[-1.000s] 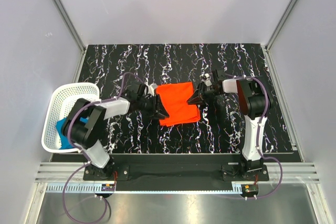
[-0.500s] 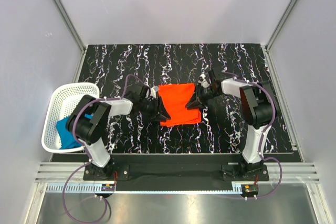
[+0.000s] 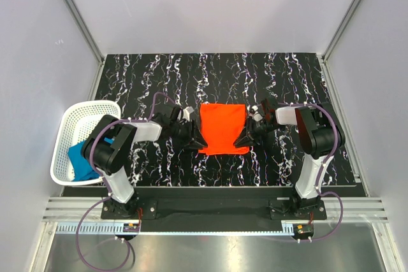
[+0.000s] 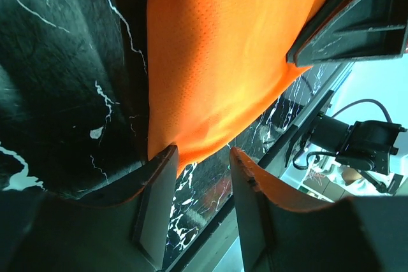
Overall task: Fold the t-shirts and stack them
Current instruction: Fold the tshirt
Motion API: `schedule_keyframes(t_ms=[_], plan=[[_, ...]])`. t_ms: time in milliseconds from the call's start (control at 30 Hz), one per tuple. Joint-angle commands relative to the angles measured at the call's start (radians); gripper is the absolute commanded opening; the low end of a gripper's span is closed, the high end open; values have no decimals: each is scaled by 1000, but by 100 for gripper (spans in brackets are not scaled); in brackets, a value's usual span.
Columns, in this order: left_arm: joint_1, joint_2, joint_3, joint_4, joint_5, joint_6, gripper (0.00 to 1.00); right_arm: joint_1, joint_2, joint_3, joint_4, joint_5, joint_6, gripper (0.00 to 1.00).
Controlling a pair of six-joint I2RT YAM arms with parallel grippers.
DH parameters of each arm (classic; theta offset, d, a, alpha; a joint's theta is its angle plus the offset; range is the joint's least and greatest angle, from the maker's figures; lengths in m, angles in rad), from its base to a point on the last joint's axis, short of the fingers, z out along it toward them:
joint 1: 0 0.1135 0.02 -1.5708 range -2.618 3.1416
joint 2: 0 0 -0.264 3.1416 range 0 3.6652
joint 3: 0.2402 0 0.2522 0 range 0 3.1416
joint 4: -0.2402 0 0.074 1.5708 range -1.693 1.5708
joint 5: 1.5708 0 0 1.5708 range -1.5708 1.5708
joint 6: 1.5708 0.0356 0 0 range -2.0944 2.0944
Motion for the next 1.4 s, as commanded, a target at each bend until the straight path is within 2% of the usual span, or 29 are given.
schedule_keyframes(t_ms=[0,233,400,467,567,633,800,933,1067,1233,1300,1367], plan=[[-21,-2,-29,24,-16,9,45,-8,-35,-3,7,92,-39,26],[-145,24,-60,65,-37,-75,45,-11,23,55,-12,144,-60,29],[-291,61,-77,220,-30,-209,45,-10,107,211,-56,184,-101,30],[-328,60,-65,217,-36,-227,45,-13,155,318,-143,216,-155,31],[-334,25,-60,205,-15,-226,45,-25,174,392,-251,289,-187,32],[-331,-44,-33,118,-28,-170,46,-30,145,402,-265,319,-195,33],[-259,-205,26,-100,-74,-51,48,-28,56,402,-282,296,-189,38],[-133,-273,64,-106,-26,-15,50,-27,5,426,-326,261,-184,40],[-18,-195,136,-42,48,1,50,-24,-49,426,-328,227,-151,42],[33,-23,184,125,116,-77,49,59,-46,422,-288,135,-89,41],[51,29,191,165,119,-86,48,116,-33,400,-250,116,-62,38],[68,53,198,177,111,-85,47,150,-29,359,-204,92,-30,29]])
